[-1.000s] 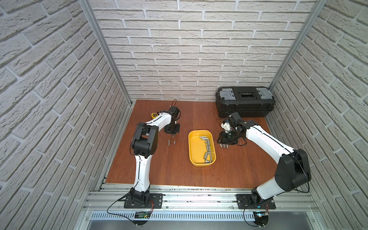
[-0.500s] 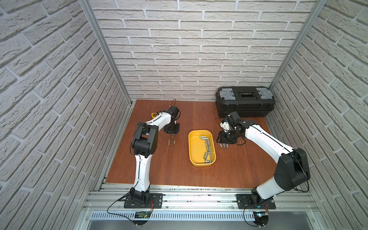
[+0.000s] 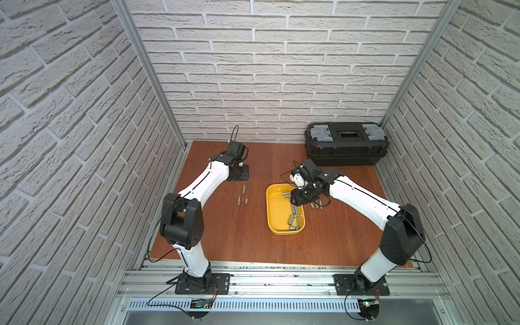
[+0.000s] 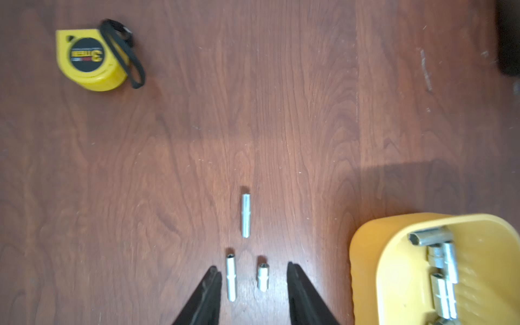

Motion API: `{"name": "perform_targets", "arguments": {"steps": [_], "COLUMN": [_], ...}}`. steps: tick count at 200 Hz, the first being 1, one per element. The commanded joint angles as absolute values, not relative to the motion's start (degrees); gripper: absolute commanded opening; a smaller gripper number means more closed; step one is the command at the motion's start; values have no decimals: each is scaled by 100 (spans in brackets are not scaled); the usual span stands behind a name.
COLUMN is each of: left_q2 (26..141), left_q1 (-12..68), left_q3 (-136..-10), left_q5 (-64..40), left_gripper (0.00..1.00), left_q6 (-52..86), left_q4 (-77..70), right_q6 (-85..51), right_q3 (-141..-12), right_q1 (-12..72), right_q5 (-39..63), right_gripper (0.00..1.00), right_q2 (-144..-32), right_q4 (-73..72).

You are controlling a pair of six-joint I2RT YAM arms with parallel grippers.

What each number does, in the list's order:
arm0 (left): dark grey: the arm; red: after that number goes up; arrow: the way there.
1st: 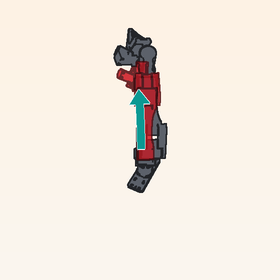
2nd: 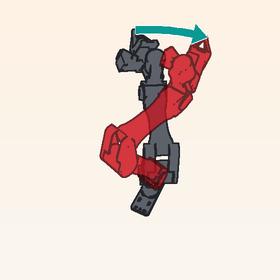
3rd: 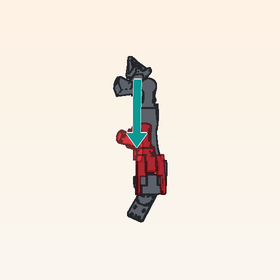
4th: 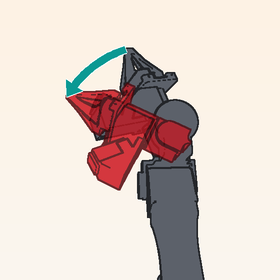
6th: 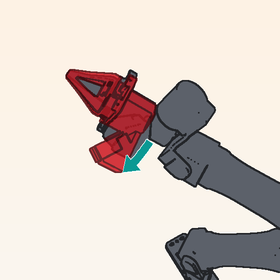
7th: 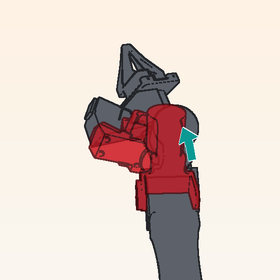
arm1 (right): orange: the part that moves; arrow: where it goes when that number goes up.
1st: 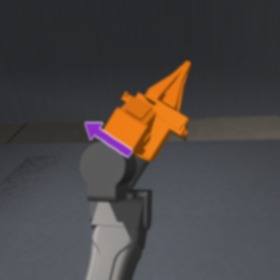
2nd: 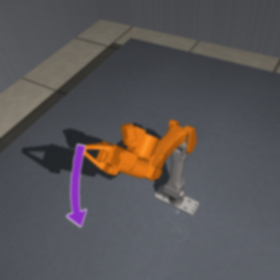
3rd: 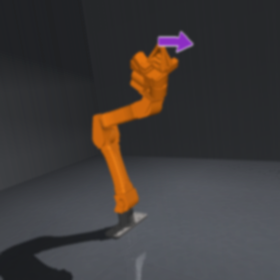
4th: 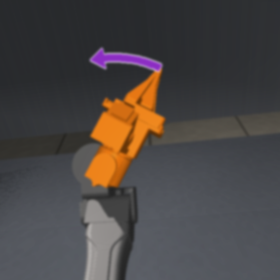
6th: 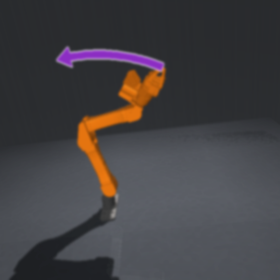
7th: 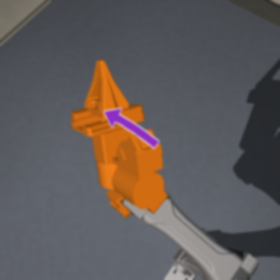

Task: Take out the socket from the storage box
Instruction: Place the socket head at the center of the board, then pick up the socket head from the storage box.

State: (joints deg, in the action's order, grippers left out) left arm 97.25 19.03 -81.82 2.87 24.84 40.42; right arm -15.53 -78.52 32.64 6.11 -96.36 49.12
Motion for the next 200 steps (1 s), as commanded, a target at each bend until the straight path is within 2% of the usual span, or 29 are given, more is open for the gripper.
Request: {"name": "perform_targets", "arguments": {"steps": [1, 62, 200], "left_q2": [9247, 8443, 8165], "left_q1": [1925, 1960, 2021], "left_q3": [-7504, -6398, -6018], "left_q5": [474, 598, 608], "left_gripper": [44, 46, 47], "left_q6": [2899, 3336, 3518], "left_q4": [3792, 3674, 3633], "right_q6": [-1450, -1726, -561], "right_q3": [-8030, -8036, -7787], "right_q1": [3565, 3856, 3999], "right_q5": [70, -374, -98], "right_gripper": [49, 49, 49], "right_q2": [-9934, -10369, -10945], "right_q4": [5074, 5214, 4747]}}
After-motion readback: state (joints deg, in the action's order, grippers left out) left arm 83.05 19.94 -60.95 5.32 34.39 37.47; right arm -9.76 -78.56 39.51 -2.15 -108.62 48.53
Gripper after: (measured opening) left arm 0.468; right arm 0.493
